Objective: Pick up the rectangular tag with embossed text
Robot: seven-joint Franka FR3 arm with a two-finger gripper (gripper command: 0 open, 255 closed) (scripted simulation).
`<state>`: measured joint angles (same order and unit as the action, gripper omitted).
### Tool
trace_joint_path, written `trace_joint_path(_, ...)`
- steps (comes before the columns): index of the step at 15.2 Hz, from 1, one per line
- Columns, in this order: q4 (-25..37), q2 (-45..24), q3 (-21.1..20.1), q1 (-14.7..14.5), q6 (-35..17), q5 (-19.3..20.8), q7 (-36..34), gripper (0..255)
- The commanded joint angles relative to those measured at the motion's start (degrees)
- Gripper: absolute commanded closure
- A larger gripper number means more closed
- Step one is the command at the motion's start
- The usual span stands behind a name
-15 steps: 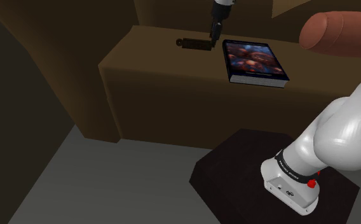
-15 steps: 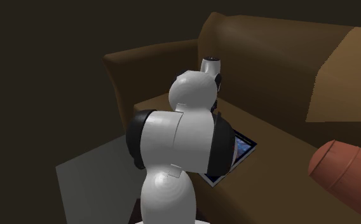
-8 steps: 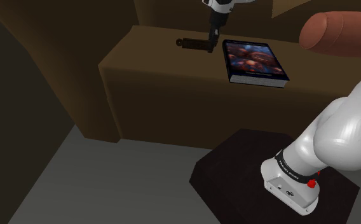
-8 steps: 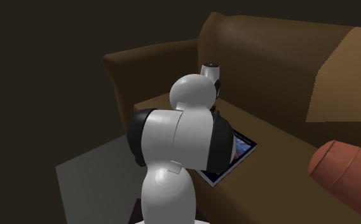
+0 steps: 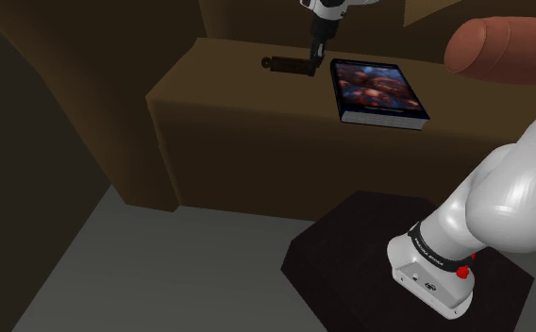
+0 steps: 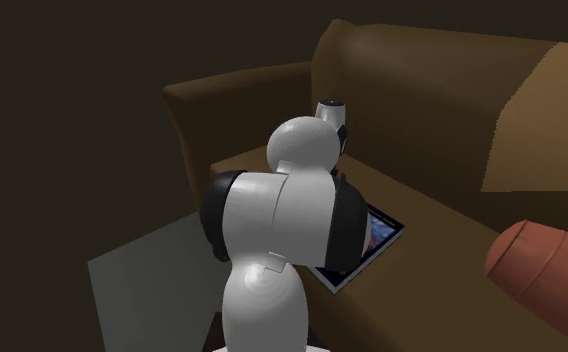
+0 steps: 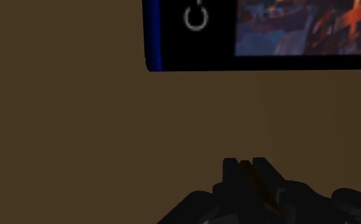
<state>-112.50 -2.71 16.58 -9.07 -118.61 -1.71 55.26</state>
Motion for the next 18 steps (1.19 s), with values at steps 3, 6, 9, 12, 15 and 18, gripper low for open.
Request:
trace_joint_path(3,0.84,0.63,-0.01,-0.03,1.45,0.23,-0.17,255)
trace_joint_path(6,2.58,1.14,-0.02,-0.06,3.68,0.42,-0.32,255)
trace_joint_path(9,4.42,1.56,-0.03,-0.08,5.92,0.57,-0.44,255)
trace_joint_path(12,6.39,1.86,-0.04,-0.09,8.18,0.68,-0.54,255)
trace_joint_path(15,8.49,2.05,-0.04,-0.1,10.45,0.75,-0.61,255)
trace_joint_path(18,9.32,2.09,-0.04,-0.1,11.33,0.77,-0.63,255)
